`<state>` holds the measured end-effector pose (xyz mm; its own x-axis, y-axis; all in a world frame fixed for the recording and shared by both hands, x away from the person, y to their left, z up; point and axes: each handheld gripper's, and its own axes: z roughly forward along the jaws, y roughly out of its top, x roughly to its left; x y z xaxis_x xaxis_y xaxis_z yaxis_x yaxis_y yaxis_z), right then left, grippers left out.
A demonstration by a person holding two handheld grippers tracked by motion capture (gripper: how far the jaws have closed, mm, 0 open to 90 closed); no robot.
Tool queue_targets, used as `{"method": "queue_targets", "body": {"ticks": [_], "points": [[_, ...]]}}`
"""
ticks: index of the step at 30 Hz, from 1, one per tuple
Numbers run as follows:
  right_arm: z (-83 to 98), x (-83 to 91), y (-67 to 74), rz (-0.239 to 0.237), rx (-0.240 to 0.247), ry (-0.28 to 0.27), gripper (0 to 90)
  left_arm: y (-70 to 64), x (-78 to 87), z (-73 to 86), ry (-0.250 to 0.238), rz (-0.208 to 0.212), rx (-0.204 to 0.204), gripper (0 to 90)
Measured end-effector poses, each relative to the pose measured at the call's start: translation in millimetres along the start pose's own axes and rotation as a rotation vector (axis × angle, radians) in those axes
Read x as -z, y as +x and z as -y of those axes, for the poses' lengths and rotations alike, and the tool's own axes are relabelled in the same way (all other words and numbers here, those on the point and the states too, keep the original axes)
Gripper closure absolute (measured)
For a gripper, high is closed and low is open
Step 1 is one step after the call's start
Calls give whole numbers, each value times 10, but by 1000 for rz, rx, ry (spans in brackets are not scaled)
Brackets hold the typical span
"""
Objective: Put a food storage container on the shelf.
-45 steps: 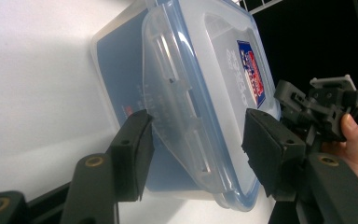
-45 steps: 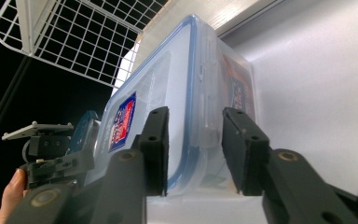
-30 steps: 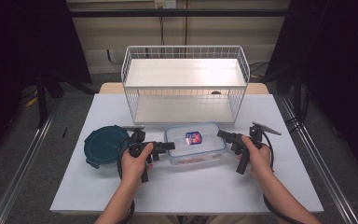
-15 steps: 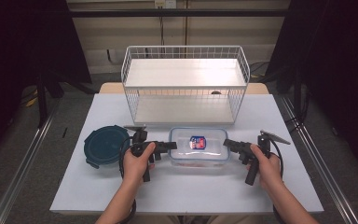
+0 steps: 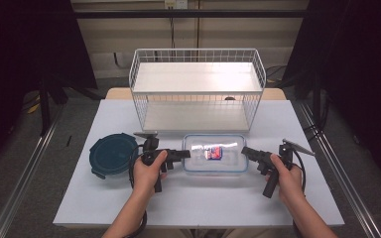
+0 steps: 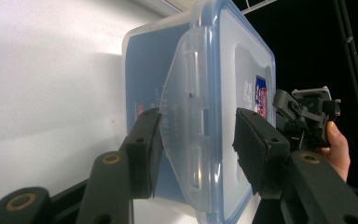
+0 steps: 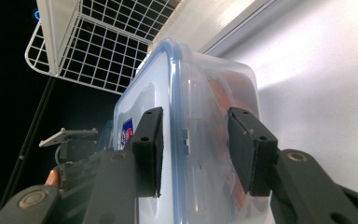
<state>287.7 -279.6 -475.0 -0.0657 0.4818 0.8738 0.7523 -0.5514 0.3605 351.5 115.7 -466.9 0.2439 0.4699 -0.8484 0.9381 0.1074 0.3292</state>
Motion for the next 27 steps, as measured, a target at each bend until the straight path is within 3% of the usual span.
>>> {"method": "queue_targets", "body": {"ticks": [9, 12, 27], "points": [[8, -26, 57, -19, -3, -1, 579, 0, 93, -10, -33, 24, 18, 548], [4, -26, 80, -30, 10, -14, 579, -8, 120, -20, -38, 25, 3, 553], [-31, -4, 198, -54, 22, -31, 580, -99, 209, -67, -59, 56, 6, 564]]}}
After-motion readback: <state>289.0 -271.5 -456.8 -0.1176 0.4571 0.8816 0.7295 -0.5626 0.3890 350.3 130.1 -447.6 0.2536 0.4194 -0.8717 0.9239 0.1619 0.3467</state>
